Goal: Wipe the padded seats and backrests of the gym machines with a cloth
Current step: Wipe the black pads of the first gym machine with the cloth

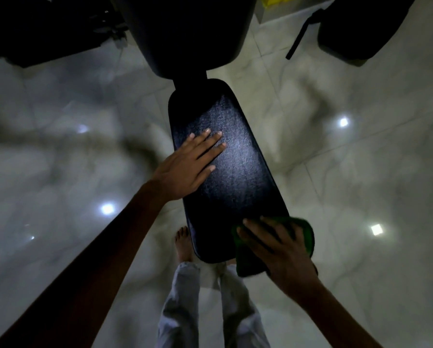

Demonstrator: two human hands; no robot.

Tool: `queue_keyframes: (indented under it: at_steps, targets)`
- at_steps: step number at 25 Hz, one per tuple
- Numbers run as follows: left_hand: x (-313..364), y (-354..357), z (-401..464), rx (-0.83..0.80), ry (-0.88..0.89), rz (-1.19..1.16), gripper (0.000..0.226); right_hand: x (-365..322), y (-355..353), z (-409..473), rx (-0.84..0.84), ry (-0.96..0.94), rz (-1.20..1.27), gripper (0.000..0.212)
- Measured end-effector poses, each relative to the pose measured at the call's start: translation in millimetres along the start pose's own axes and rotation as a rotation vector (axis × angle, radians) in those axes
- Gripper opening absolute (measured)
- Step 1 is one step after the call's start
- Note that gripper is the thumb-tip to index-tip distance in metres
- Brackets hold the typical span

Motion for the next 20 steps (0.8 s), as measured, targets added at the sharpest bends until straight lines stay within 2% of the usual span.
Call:
queue_keyframes:
  at_steps: [2, 4, 7, 11, 15, 16, 18, 20]
  targets:
    - [2, 2, 0, -0.002, -0.015, -0.019, 0.051, 24, 0, 44, 0.031, 0.064, -0.067, 0.073]
    - [4, 3, -1, 0.007, -0.031, -0.021, 0.05, 57, 1, 99, 0.03, 0.158, -0.036, 0.082]
    - [6, 2, -1, 0.013, -0.054, -0.013, 0.05, 88, -4, 153, 0.021, 0.255, 0.101, 0.071]
    - [12, -3, 0, -0.015, -0.097, -0.04, 0.051, 75, -3, 117, 0.013, 0.212, 0.116, 0.066]
    - [22, -11, -2, -0.038, -0.143, -0.111, 0.052, 60, -14, 48, -0.039, 0.129, 0.117, 0.072]
    - [26, -13, -5, -0.05, -0.142, -0.116, 0.052, 56, -17, 40, -0.078, 0.125, 0.123, 0.078]
    - [37, -25, -14, -0.049, -0.176, -0.13, 0.052, 51, -26, 36, -0.27, 0.153, 0.132, 0.085]
    - [51, -47, -25, -0.031, -0.252, -0.194, 0.054, 58, -39, 49, -0.379, 0.182, 0.177, 0.073]
Point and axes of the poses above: each hand's wrist, its own z-axis towards the middle knuckle, its own y-axis out of the palm, x = y × z, the point moved 4 cm from there along z, towards the middle knuckle
